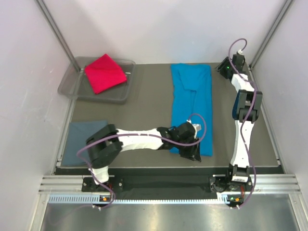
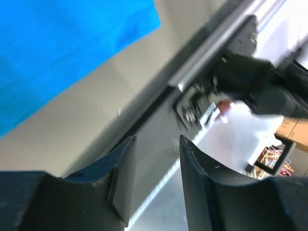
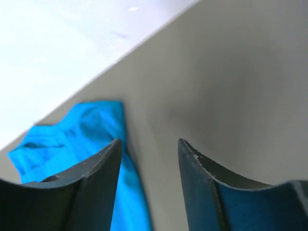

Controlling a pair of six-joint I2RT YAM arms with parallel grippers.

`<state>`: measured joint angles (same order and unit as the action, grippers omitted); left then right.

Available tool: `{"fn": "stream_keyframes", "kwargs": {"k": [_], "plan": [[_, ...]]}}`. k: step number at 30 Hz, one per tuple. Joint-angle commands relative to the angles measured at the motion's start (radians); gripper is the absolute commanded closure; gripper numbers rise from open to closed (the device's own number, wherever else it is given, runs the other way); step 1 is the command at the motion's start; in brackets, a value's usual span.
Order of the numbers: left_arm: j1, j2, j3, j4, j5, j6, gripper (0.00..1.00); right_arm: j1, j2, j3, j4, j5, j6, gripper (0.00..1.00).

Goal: Fold and stack the t-shirts
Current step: Fold the tshirt

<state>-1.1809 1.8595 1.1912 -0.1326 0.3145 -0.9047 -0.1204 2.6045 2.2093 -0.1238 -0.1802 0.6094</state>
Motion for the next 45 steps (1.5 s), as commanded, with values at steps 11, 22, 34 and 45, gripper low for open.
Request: {"fn": "stream_keyframes", "kwargs": {"k": [11,22,34,45], "plan": [[0.481,-0.459,-0.214,-0.211,0.122,0.139,0.42,-0.018,-0.801,-0.757,-0.375,-0.099,-0.168,0.35],[0.530,-0.157,-0.174,-0.150,0.270,0.087,0.43,0.077,-1.363,-1.471,-0.569,-0.133,-0.180,0.36],[0.498,-0.028,-0.071,-0.323,0.121,0.063,0.50,0.192,-1.374,-1.579,-0.600,-0.035,-0.135,0.48],[0.425,0.066,-0.005,-0.417,0.061,0.050,0.45,0.320,-1.357,-1.613,-0.603,0.048,-0.057,0.51]]}}
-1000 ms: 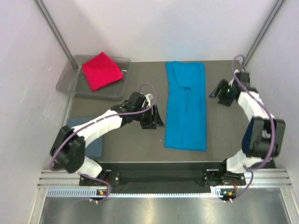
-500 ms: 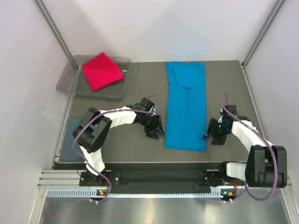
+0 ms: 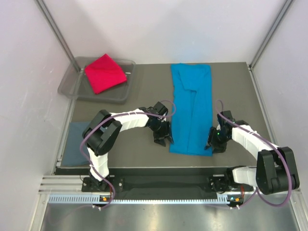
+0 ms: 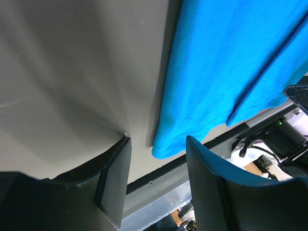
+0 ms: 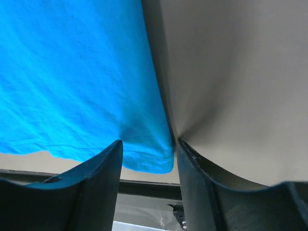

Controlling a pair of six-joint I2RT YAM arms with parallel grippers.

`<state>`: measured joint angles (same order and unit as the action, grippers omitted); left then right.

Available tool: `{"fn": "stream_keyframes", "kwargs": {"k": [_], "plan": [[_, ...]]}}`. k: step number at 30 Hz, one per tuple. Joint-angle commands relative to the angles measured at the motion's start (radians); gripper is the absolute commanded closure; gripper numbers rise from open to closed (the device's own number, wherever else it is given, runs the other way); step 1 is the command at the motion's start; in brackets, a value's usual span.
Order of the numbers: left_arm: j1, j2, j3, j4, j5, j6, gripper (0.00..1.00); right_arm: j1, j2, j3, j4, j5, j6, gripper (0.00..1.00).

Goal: Fold and stack the t-shirts
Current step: Fold the tshirt

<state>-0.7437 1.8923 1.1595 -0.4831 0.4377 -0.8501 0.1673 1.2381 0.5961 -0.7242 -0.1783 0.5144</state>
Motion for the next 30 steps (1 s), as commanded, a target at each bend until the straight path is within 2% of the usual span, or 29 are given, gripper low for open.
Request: {"fn": "stream_keyframes", "kwargs": {"k": [1,7,8,10,13,14,16,18,19,24,25,30], "plan": [[-0.014,0.042,0.029,-0.065,-0.057,-0.007,0.45,0.038,0.015,0.001,-0.001,0.049,0.042,0.52],[-0.048,0.105,0.078,-0.081,-0.062,-0.017,0.46,0.063,0.034,-0.007,0.008,0.094,0.053,0.58],[-0.049,0.111,0.086,-0.086,-0.062,-0.017,0.47,0.064,0.037,-0.013,0.008,0.097,0.055,0.63],[-0.051,0.122,0.088,-0.095,-0.067,-0.014,0.50,0.066,0.037,-0.022,0.014,0.100,0.062,0.64],[-0.046,0.125,0.062,-0.091,-0.065,-0.014,0.71,0.064,0.029,-0.036,0.014,0.106,0.072,0.71],[-0.045,0.125,0.054,-0.088,-0.057,-0.017,0.81,0.064,0.020,-0.042,0.014,0.108,0.078,0.74],[-0.045,0.129,0.036,-0.084,-0.054,-0.014,0.87,0.063,0.011,-0.054,0.008,0.118,0.091,0.81],[-0.042,0.129,0.017,-0.084,-0.056,-0.014,1.00,0.063,-0.009,-0.064,0.008,0.119,0.099,0.85],[-0.042,0.128,0.011,-0.080,-0.057,-0.014,1.00,0.064,-0.015,-0.071,0.006,0.125,0.105,0.89],[-0.026,0.096,-0.033,-0.066,-0.079,-0.018,1.00,0.057,-0.081,-0.091,-0.015,0.160,0.141,0.94],[-0.023,0.087,-0.047,-0.065,-0.080,-0.018,1.00,0.049,-0.094,-0.099,-0.018,0.161,0.138,0.98],[-0.014,0.039,-0.092,-0.042,-0.079,-0.015,1.00,0.035,-0.118,-0.101,-0.026,0.158,0.157,1.00]]}}
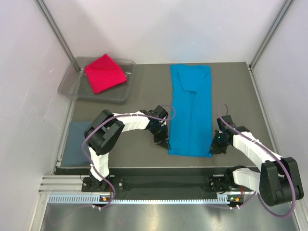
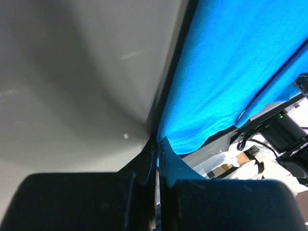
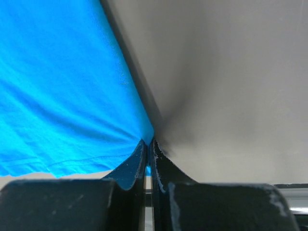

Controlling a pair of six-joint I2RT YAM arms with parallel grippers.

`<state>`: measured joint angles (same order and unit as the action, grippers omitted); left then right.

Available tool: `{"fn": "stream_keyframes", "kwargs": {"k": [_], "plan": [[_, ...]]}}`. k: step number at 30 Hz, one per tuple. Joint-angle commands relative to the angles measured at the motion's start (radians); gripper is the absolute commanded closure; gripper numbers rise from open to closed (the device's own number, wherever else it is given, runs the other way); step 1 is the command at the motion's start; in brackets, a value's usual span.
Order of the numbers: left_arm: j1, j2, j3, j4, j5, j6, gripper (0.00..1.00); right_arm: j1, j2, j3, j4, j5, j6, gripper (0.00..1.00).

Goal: Fold and stack the t-shirts
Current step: Fold the tshirt

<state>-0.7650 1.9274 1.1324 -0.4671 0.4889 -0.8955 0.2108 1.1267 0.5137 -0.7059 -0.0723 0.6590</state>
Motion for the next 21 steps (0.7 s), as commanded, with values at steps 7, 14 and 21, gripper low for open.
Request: {"fn": "stream_keyframes", "kwargs": {"k": [7,14,21], "plan": [[0.018,-0.082,-0.148,-0.008,-0.105,0.023,1.00,-0.010,-0.025,-0.072,-0.007,-0.070,0.008,1.00],[0.018,-0.107,-0.194,0.094,0.008,-0.017,1.00,0.013,-0.145,-0.090,-0.056,-0.118,0.031,1.00],[0.016,-0.188,-0.243,0.157,0.010,-0.029,0.48,0.038,-0.214,-0.103,-0.095,-0.153,0.060,1.00]]}}
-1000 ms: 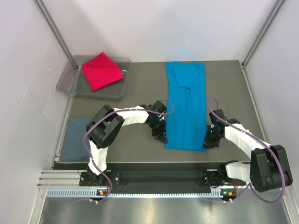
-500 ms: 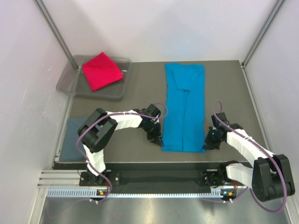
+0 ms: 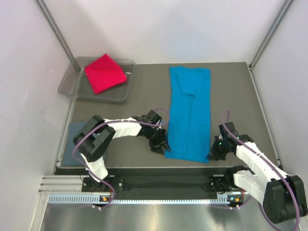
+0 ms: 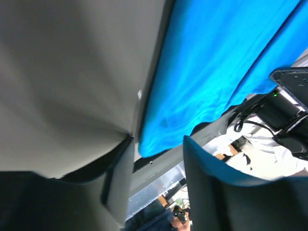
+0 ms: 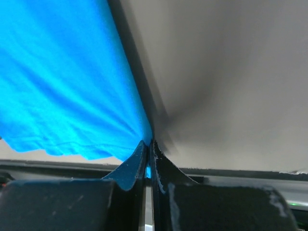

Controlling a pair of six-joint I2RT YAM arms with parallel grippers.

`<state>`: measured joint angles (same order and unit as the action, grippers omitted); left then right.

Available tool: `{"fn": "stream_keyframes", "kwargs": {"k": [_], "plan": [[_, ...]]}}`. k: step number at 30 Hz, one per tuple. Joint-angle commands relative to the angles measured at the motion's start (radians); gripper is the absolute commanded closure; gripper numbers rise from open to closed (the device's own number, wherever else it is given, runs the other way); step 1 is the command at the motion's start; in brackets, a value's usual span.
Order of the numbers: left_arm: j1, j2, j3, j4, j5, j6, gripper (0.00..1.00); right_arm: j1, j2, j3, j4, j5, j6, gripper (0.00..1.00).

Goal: Fold and stack the t-shirts
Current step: Fold the tshirt

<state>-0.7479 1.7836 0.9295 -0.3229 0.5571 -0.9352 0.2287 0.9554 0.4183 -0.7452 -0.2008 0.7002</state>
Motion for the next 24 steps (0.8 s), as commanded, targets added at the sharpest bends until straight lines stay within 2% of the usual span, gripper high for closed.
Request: {"fn": "stream_keyframes", "kwargs": {"k": [1,10,13,14,16,24], "plan": [[-0.002,-0.046,-0.040,0.004,-0.060,0.013,0.47,0.021,-0.049,-0.012,-0.057,-0.029,0.025,1.00],[-0.014,0.040,-0.044,0.019,-0.043,0.019,0.52,0.020,-0.058,-0.016,-0.046,-0.031,0.019,1.00],[-0.013,0.060,-0.050,0.024,-0.040,0.024,0.69,0.020,-0.055,-0.018,-0.045,-0.029,0.018,1.00],[-0.013,0.063,-0.052,0.019,-0.030,0.026,0.86,0.021,-0.060,-0.018,-0.048,-0.031,0.018,1.00],[-0.014,0.072,-0.049,0.009,-0.017,0.032,1.00,0.018,-0.066,-0.018,-0.055,-0.031,0.018,1.00],[-0.054,-0.033,-0.072,-0.018,-0.022,-0.003,1.00,0.021,-0.130,-0.004,-0.123,-0.026,0.012,1.00]]}}
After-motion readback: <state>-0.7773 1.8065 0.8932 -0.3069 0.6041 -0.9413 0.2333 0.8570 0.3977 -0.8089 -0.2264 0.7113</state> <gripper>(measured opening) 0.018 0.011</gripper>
